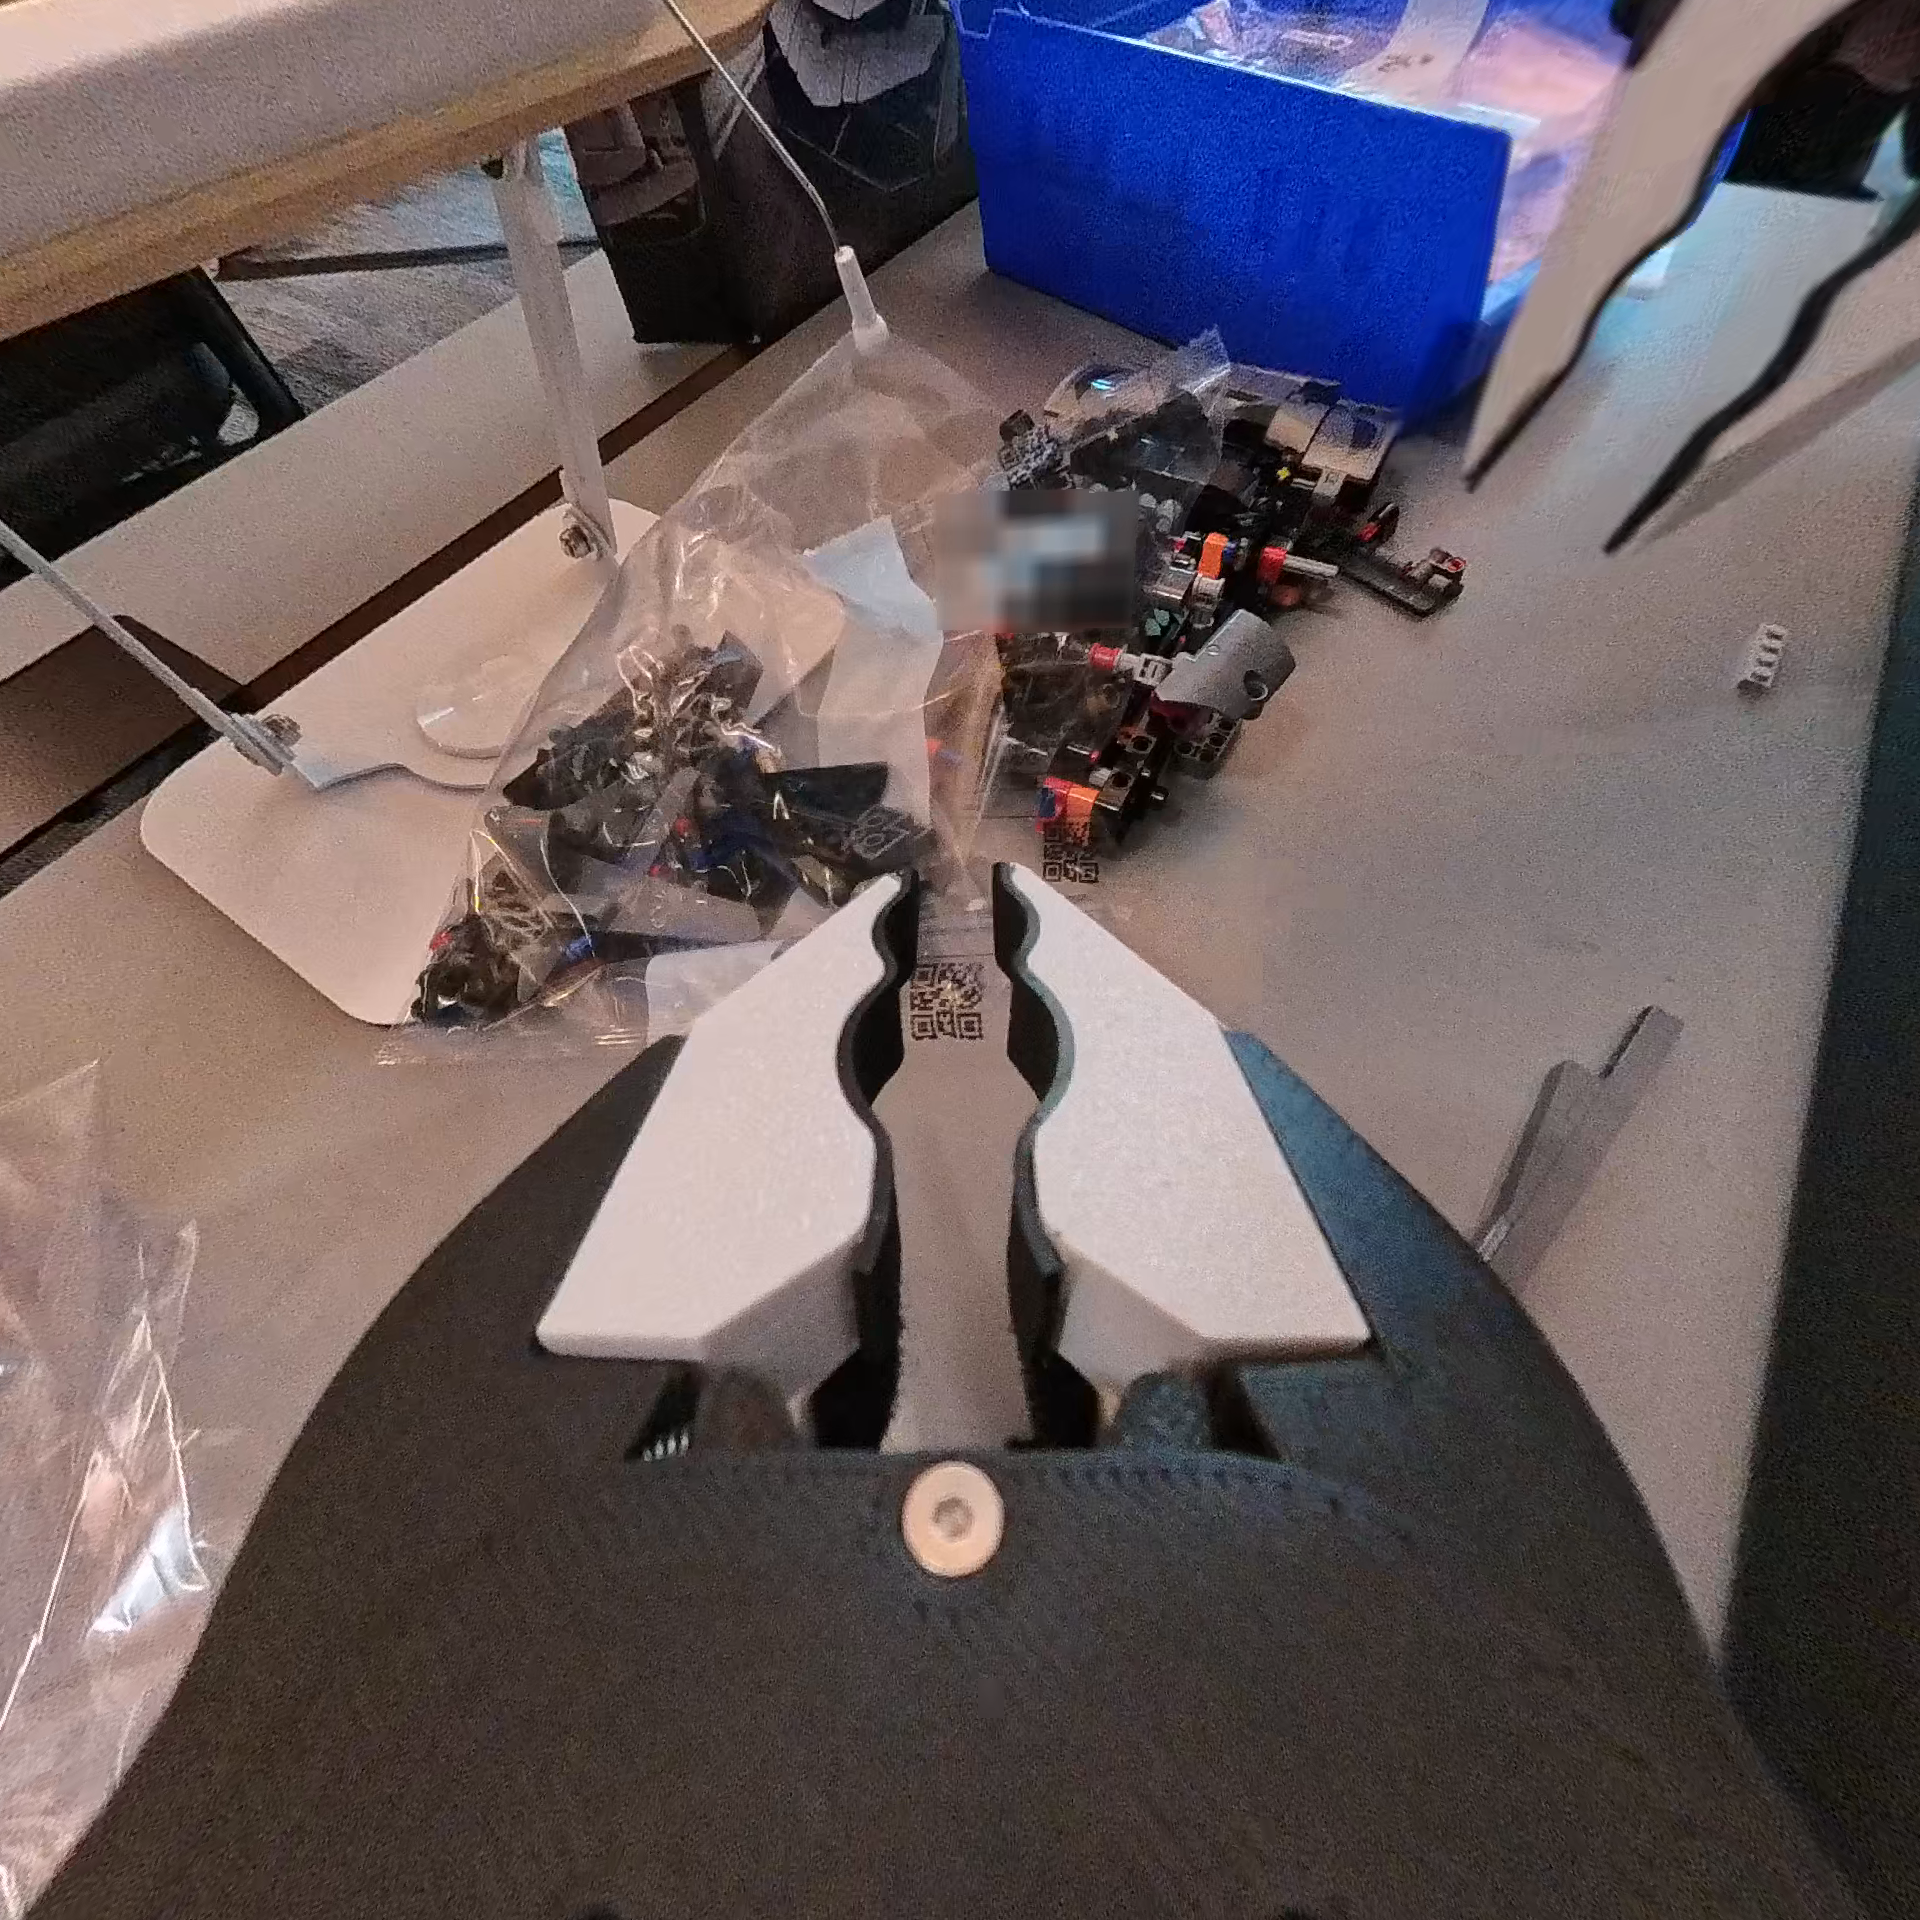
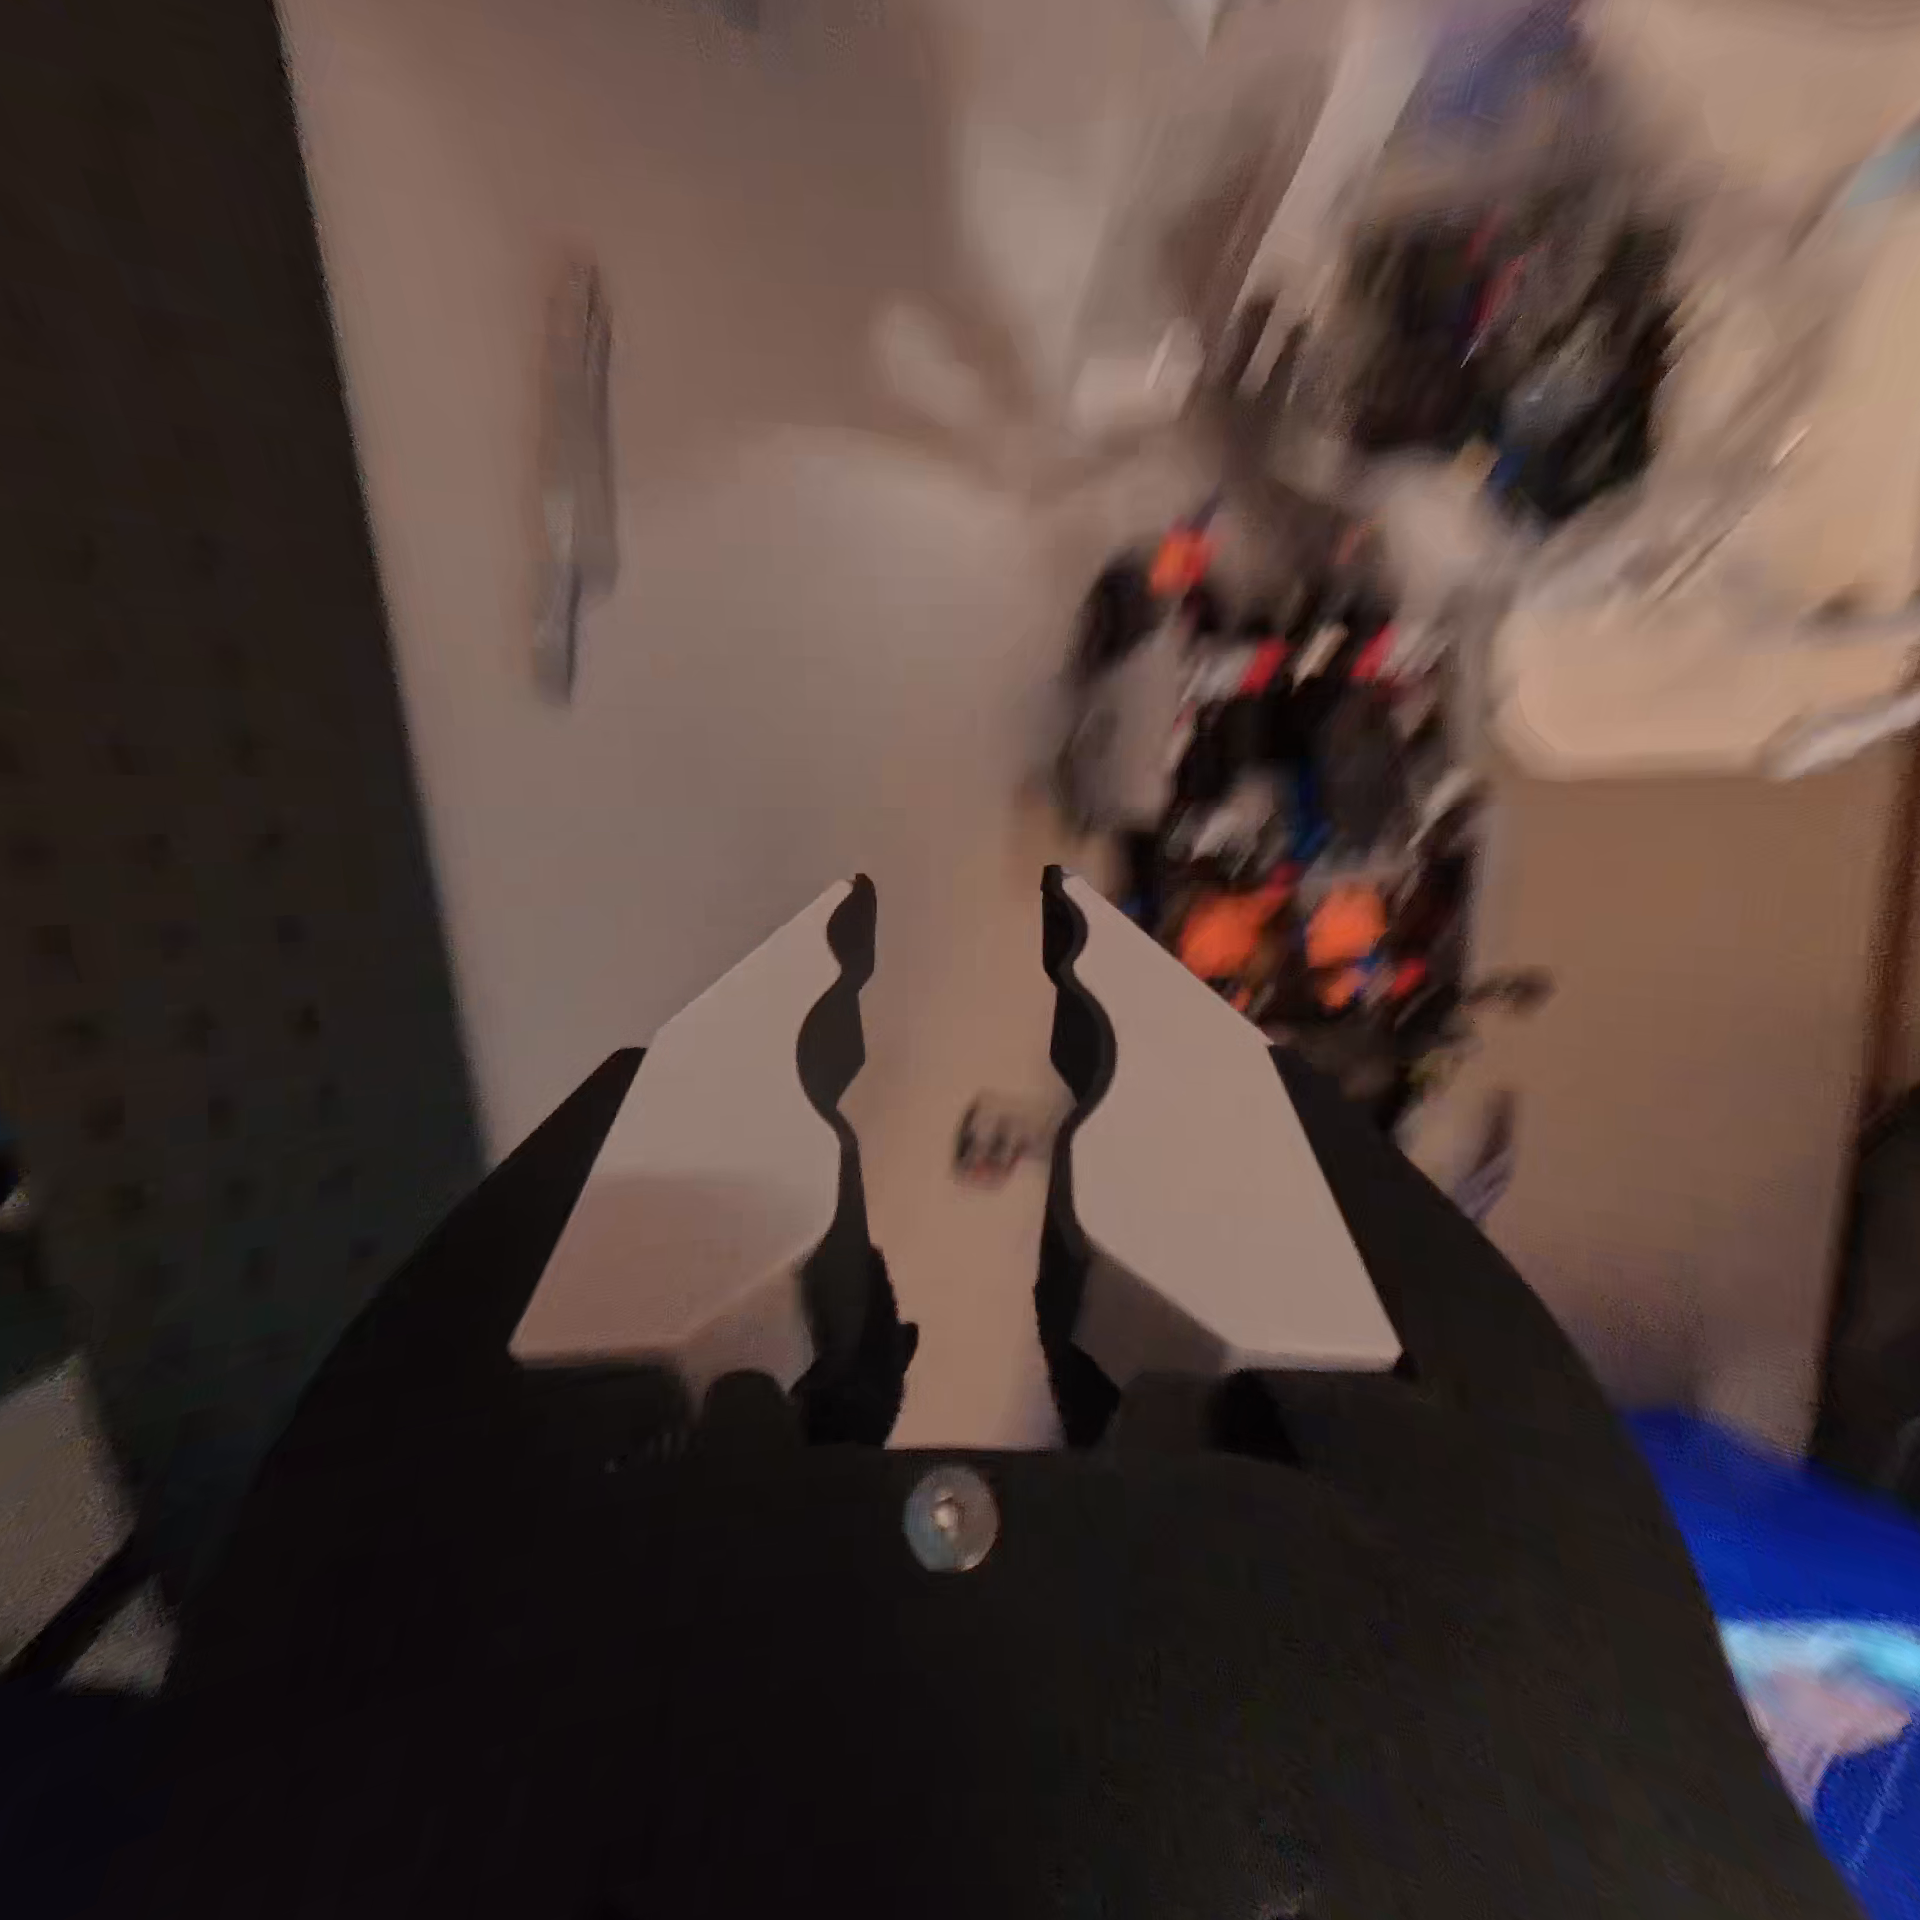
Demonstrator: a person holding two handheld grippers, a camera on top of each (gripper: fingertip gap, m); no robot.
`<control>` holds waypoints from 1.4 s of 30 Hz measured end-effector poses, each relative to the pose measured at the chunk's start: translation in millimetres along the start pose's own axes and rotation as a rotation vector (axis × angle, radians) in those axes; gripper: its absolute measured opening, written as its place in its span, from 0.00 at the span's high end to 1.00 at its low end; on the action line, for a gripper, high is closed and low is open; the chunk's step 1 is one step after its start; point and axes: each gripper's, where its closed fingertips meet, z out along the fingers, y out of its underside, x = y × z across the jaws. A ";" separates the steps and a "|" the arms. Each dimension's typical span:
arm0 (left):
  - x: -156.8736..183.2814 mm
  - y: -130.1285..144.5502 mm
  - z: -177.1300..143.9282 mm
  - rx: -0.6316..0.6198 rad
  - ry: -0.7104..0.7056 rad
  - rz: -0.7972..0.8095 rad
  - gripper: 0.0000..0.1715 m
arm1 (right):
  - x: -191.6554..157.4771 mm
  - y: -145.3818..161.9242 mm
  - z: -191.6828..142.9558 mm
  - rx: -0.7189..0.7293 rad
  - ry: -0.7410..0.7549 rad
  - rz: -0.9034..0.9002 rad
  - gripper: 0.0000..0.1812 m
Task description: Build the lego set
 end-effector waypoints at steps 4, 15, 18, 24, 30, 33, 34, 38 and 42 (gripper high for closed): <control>1.9 -2.4 -0.5 0.008 0.005 0.002 0.94 | -61.2 94.2 11.5 -0.199 -0.174 0.108 0.83; 0.7 -1.9 0.7 0.013 0.006 -0.011 0.93 | -72.5 88.6 29.0 -0.128 -0.167 0.046 0.98; 0.0 -1.4 1.5 0.015 0.009 -0.016 0.93 | -46.0 37.3 25.8 -0.001 -0.098 -0.025 0.98; -2.5 -2.1 0.2 0.029 0.005 -0.022 0.94 | 24.3 -96.6 8.3 0.268 0.094 -0.146 0.98; -4.8 -3.5 -2.0 0.045 0.004 -0.034 0.94 | 100.0 -111.8 50.3 0.123 0.246 -0.068 0.85; -4.9 -4.1 -2.3 0.047 0.007 -0.032 0.94 | 94.6 -119.3 36.3 0.201 0.315 -0.094 0.85; -4.9 -4.2 -2.3 0.047 0.009 -0.033 0.94 | 83.1 -120.7 28.4 0.230 0.301 -0.113 0.85; -5.1 -4.0 -1.5 0.042 0.013 -0.035 0.94 | -7.2 -107.7 25.8 0.215 -0.049 -0.145 0.91; -4.7 -3.3 -1.1 0.037 0.012 -0.034 0.94 | -71.3 -81.7 64.0 0.052 -0.230 -0.170 0.89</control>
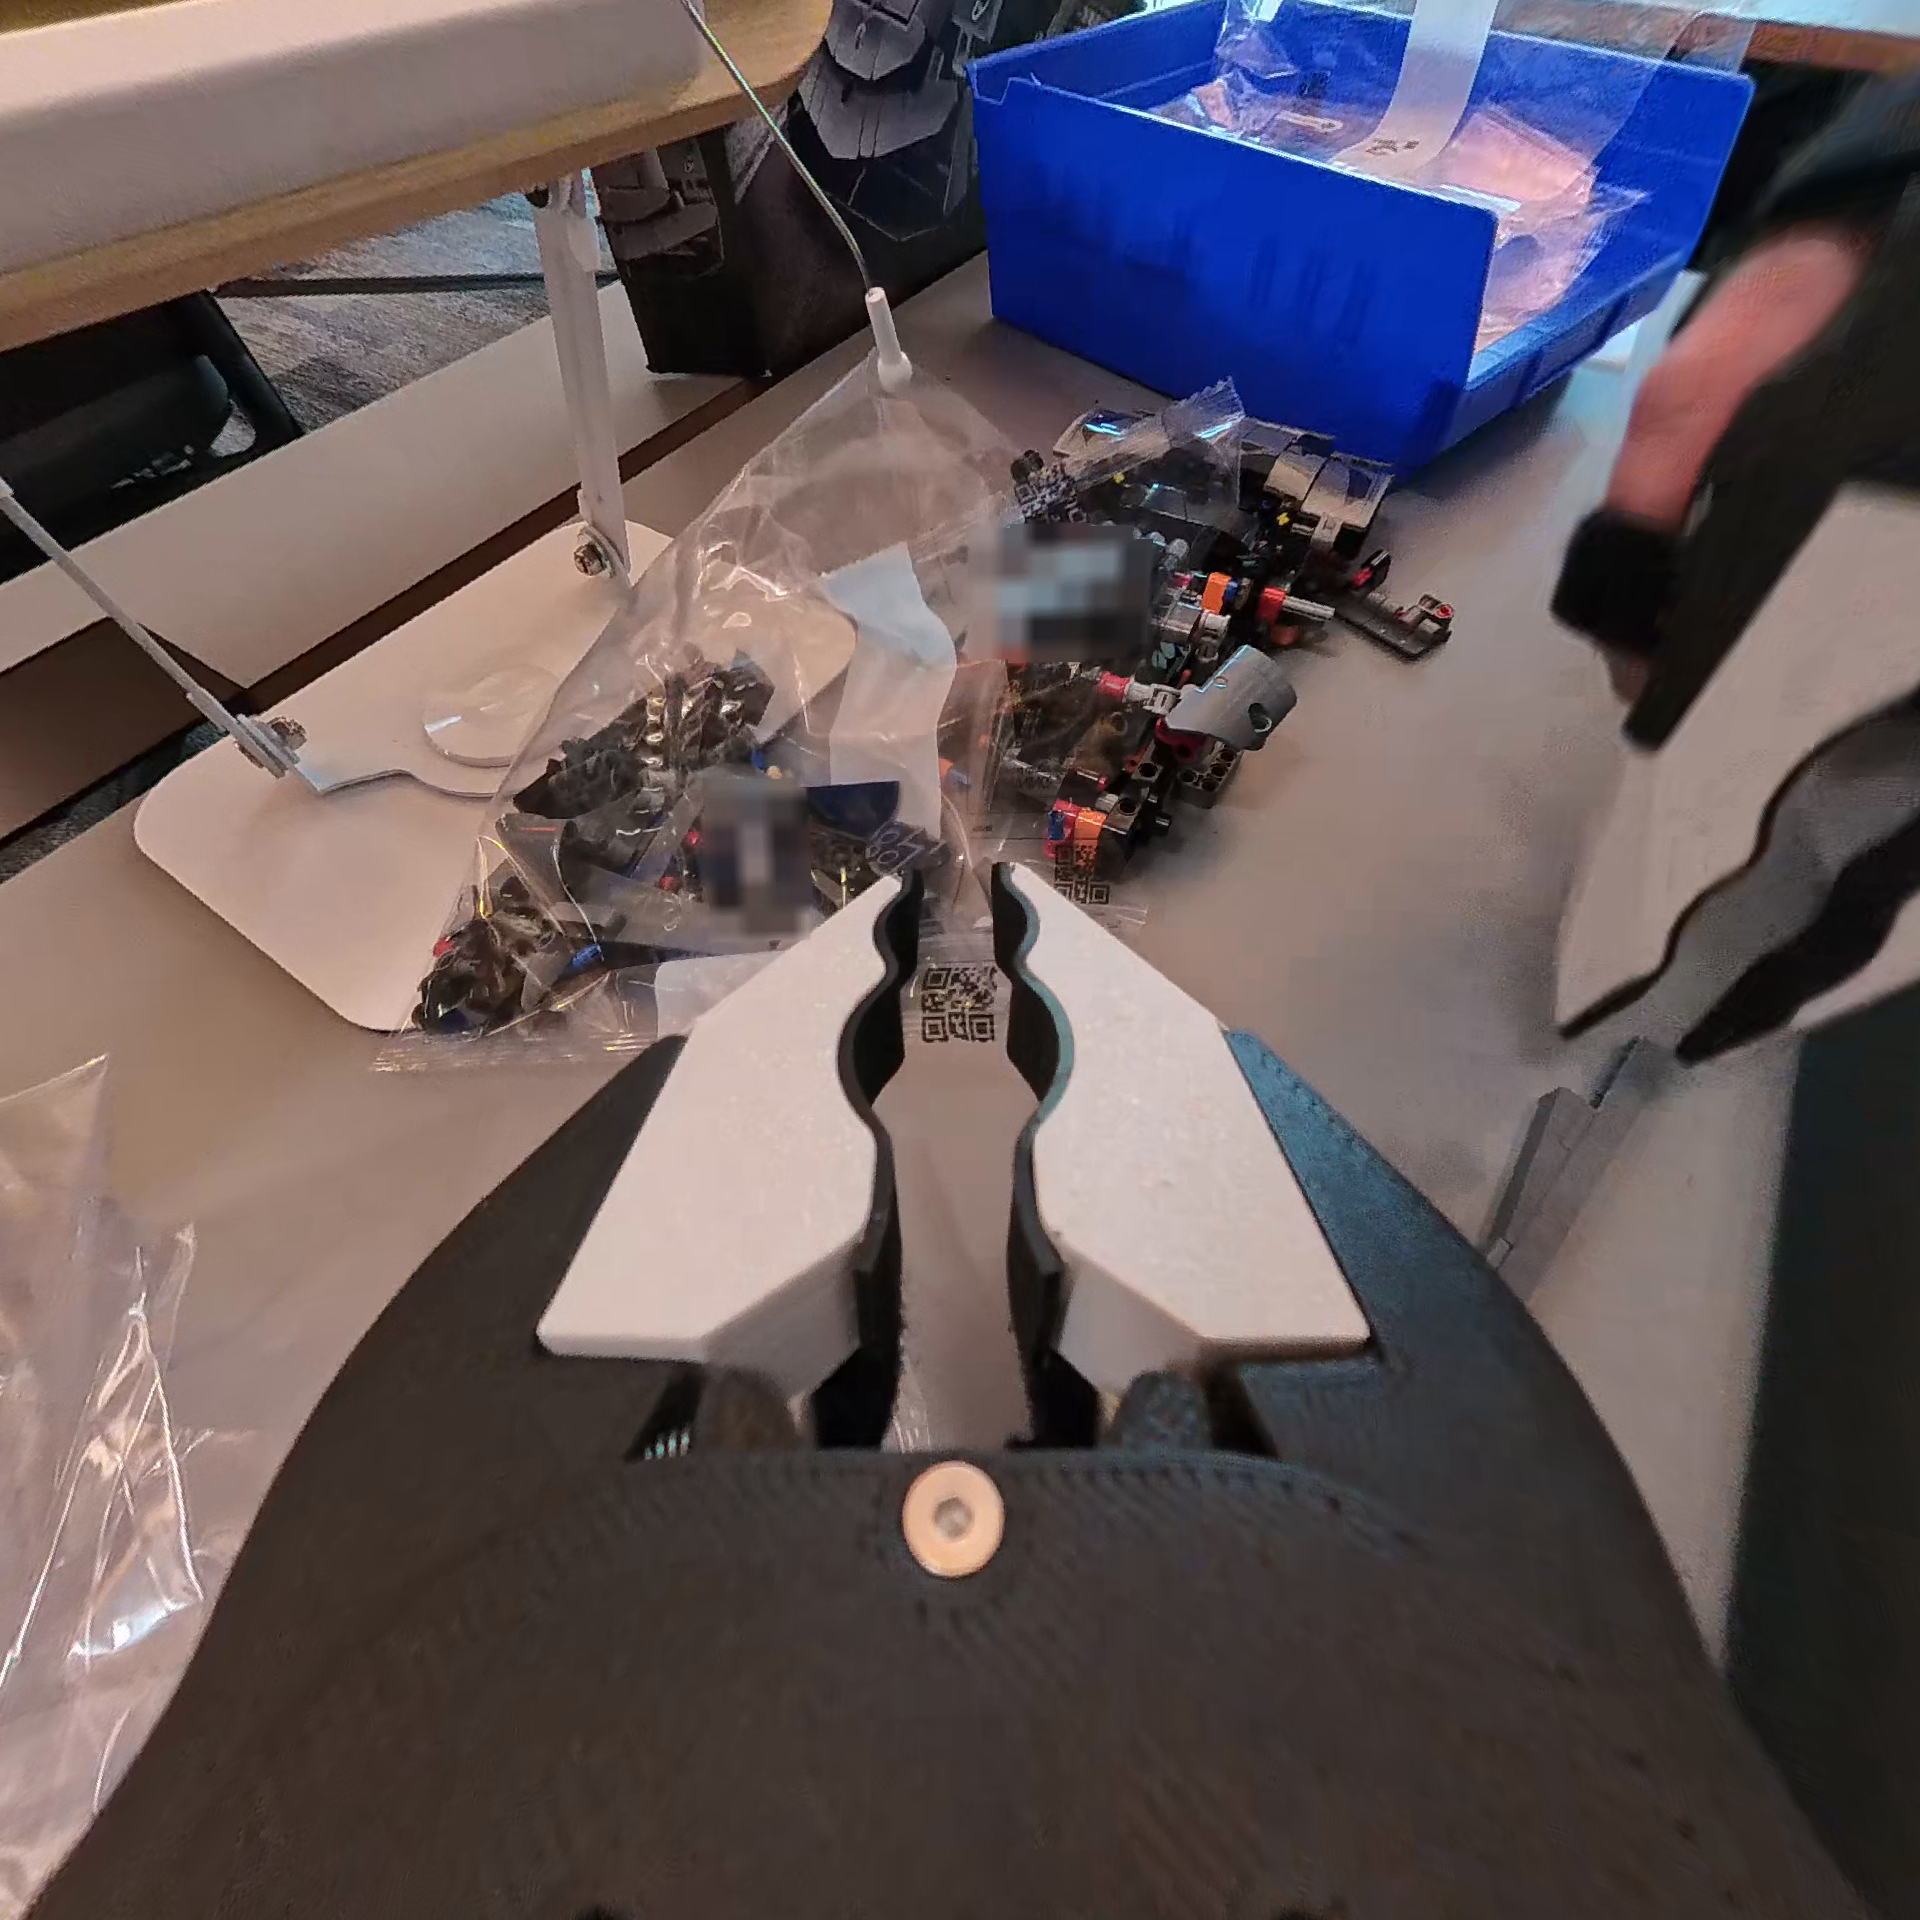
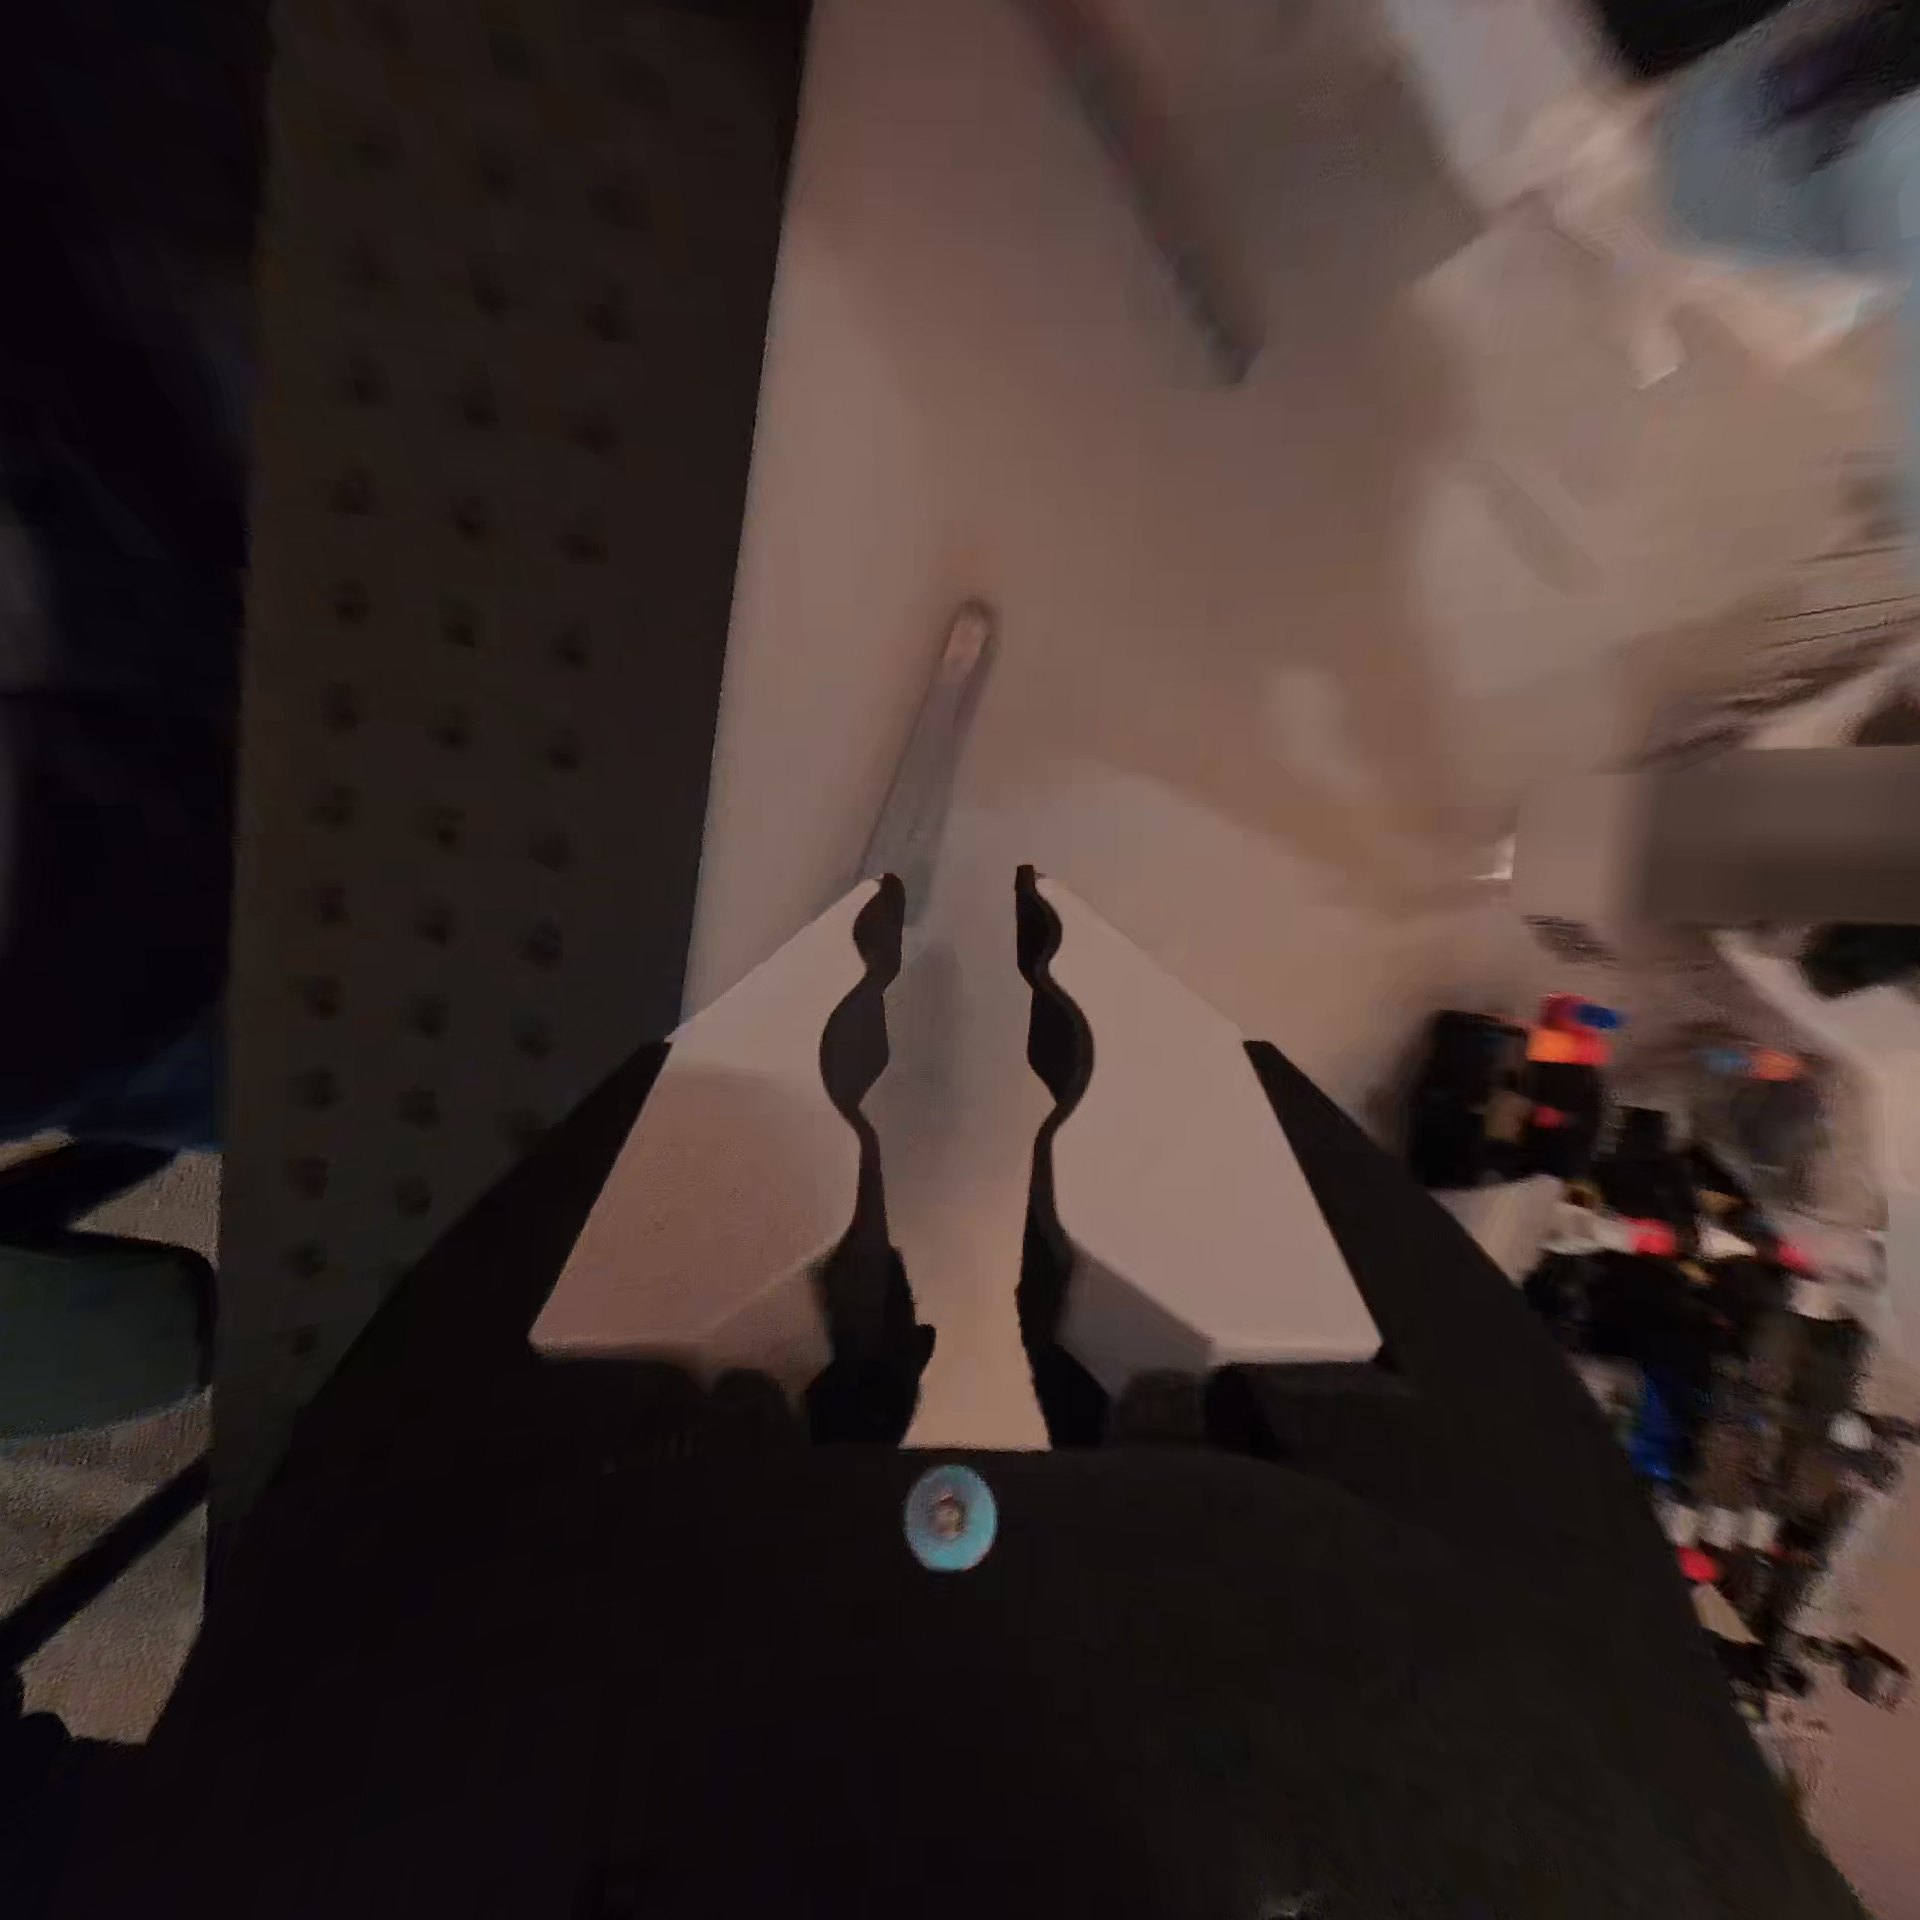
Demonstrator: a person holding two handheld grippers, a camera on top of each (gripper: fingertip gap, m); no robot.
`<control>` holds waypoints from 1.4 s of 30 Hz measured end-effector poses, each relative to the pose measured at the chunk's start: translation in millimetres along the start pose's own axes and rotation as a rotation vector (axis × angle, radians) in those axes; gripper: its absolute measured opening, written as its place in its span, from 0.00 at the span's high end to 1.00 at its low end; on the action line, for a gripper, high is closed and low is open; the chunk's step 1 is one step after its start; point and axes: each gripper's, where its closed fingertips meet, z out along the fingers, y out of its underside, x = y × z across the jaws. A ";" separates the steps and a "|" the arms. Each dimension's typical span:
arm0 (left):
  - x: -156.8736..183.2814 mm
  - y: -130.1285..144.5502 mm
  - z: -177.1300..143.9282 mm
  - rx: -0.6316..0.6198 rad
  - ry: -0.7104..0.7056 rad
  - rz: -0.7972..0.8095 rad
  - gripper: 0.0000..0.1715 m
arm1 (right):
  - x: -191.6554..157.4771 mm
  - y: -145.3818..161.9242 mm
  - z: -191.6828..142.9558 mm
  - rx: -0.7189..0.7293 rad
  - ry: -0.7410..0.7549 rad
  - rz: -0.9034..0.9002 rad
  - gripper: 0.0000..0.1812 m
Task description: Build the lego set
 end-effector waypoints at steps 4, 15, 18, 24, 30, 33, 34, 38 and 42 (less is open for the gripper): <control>0.0 -0.6 -2.0 0.004 -0.007 0.002 0.94 | -14.4 5.0 34.5 -0.032 -0.063 0.043 0.85; 24.9 -16.8 -30.0 0.071 0.073 0.102 0.94 | 24.1 8.3 7.9 0.106 0.125 -0.003 0.92; 59.6 -15.8 -40.2 0.070 0.214 0.170 0.92 | 41.6 5.8 -15.2 0.222 0.228 -0.011 0.92; 98.4 13.5 -18.8 -0.100 0.276 0.375 0.86 | 55.1 6.7 -34.3 0.286 0.349 -0.056 0.92; 84.2 22.9 -1.9 -0.186 0.174 0.360 0.90 | 57.9 1.6 -47.3 0.318 0.435 -0.090 0.92; 69.4 10.7 -11.4 -0.105 0.160 0.254 0.86 | 58.8 -3.5 -60.6 0.367 0.490 -0.115 0.93; 69.7 2.4 -14.9 -0.053 0.187 0.192 0.83 | 58.8 -6.5 -66.2 0.384 0.516 -0.128 0.93; 85.0 -25.3 -26.3 0.116 0.468 -0.157 0.67 | 54.2 -21.1 -84.8 0.449 0.625 -0.217 0.93; 92.7 -26.7 -23.9 0.140 0.650 -0.326 0.79 | 48.6 -34.2 -95.6 0.508 0.691 -0.273 0.92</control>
